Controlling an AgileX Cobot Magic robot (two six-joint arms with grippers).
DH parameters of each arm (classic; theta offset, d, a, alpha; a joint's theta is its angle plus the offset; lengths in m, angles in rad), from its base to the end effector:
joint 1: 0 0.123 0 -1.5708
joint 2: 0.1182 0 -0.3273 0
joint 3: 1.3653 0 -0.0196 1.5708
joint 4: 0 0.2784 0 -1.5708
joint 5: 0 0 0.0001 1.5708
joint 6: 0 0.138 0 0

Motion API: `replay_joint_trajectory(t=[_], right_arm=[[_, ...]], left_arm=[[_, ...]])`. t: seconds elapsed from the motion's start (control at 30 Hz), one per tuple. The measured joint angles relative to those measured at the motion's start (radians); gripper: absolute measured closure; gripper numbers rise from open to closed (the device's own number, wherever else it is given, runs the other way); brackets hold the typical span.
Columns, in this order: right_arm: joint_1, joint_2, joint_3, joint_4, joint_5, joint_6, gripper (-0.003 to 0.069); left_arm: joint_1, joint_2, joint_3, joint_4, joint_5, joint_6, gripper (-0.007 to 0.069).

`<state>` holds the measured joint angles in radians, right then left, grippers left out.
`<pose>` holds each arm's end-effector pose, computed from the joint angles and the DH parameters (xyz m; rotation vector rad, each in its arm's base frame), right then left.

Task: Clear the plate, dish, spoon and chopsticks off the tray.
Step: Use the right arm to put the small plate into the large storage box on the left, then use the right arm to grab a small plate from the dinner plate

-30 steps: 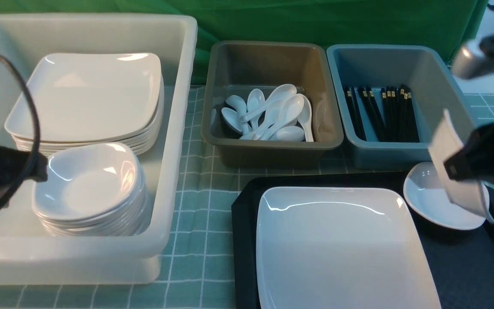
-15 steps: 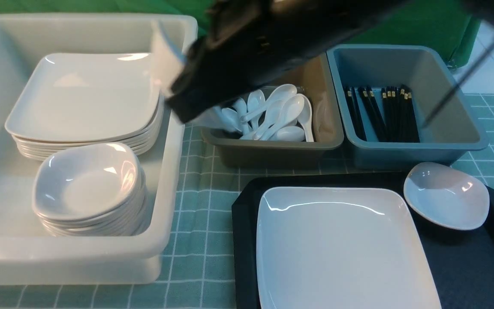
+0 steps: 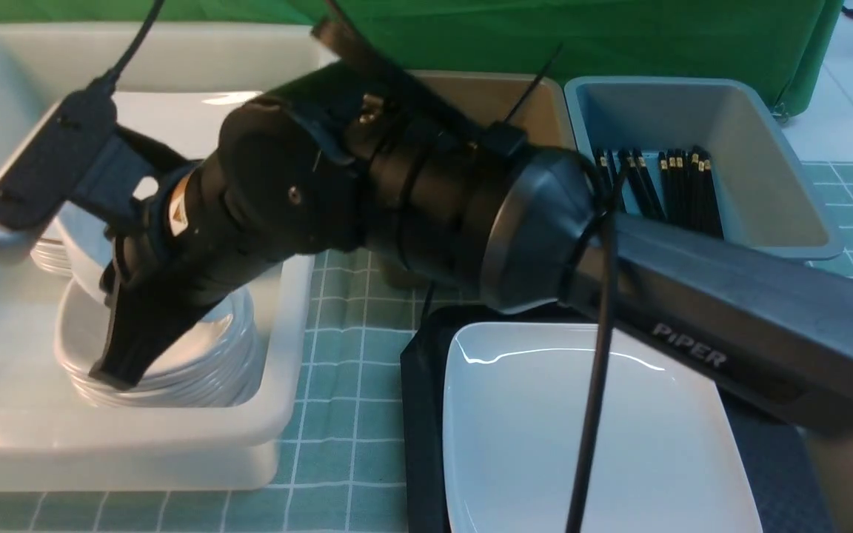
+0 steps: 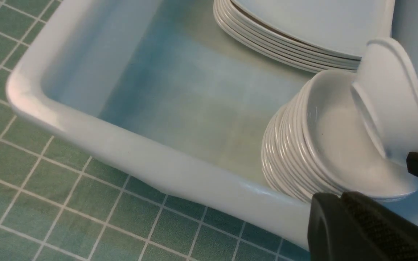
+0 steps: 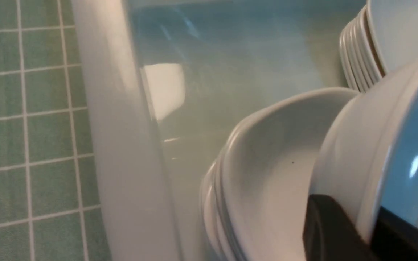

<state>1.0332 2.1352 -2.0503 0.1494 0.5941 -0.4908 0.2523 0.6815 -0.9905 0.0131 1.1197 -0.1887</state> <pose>0.2970 0.5207 0.3210 -1.4502 1.6457 0.4711 0.1202 0.0327 0.3919 -0.5014 2.2391 0.0494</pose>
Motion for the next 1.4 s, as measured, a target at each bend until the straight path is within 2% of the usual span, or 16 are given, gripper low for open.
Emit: replay_joint_trajectory(t=[0.07,0.17,0.3,0.47,0.57,0.63,0.67,0.7,0.77,0.83,0.9,1.03,1.17,1.27,1.33,1.4], right_arm=[[0.001,0.001,0.0,-0.001,0.0,0.0,0.0508],[0.012,0.001,-0.002,-0.015,0.007,-0.005,0.0291],[0.018,-0.003,-0.008,-0.028,0.049,0.012,0.0137],[0.018,-0.057,-0.019,-0.058,0.169,0.092,0.0083],[0.018,-0.128,-0.03,-0.149,0.281,0.162,0.0081],[0.02,-0.168,-0.033,-0.244,0.359,0.204,0.0088],[0.02,-0.195,-0.034,-0.325,0.429,0.236,0.0118],[0.012,-0.221,-0.032,-0.407,0.499,0.265,0.0166],[-0.063,-0.296,0.021,-0.525,0.537,0.332,0.0363],[-0.124,-0.342,0.068,-0.533,0.537,0.368,0.0494],[-0.277,-0.416,0.205,-0.507,0.536,0.416,0.0596],[-0.509,-0.528,0.476,-0.46,0.533,0.412,0.0615],[-0.678,-0.586,0.719,-0.446,0.476,0.399,0.0531],[-0.794,-0.592,0.948,-0.433,0.268,0.396,0.0273],[-0.814,-0.582,1.015,-0.428,0.167,0.392,0.0153],[-0.816,-0.572,1.046,-0.424,0.086,0.377,0.0089]], left_arm=[[0.001,0.0,0.0,0.0,0.0,0.004,0.0613],[0.001,0.0,0.0,0.0,0.0,0.014,0.0613],[0.001,0.0,0.0,0.0,0.0,0.025,0.0613],[0.001,0.0,0.0,0.0,0.0,0.03,0.0613],[0.001,0.0,0.0,0.0,0.0,0.03,0.0613],[0.001,0.0,0.0,-0.004,0.0,0.034,0.0613],[0.001,0.0,0.0,-0.013,0.0,0.045,0.0613],[0.001,0.0,0.0,-0.027,0.0,0.065,0.0613],[0.001,0.001,0.0,-0.113,-0.001,0.135,0.0613],[0.001,0.004,0.0,-0.172,-0.002,0.169,0.0613],[0.001,0.022,0.0,-0.317,-0.009,0.245,0.0613],[0.001,0.07,0.0,-0.53,-0.009,0.401,0.0613],[0.001,0.122,0.0,-0.63,-0.015,0.467,0.0615],[-0.003,0.181,0.0,-0.676,-0.021,0.518,0.0622],[-0.032,0.207,0.0,-0.681,-0.035,0.529,0.0624],[-0.086,0.232,0.0,-0.678,-0.059,0.53,0.0624]])
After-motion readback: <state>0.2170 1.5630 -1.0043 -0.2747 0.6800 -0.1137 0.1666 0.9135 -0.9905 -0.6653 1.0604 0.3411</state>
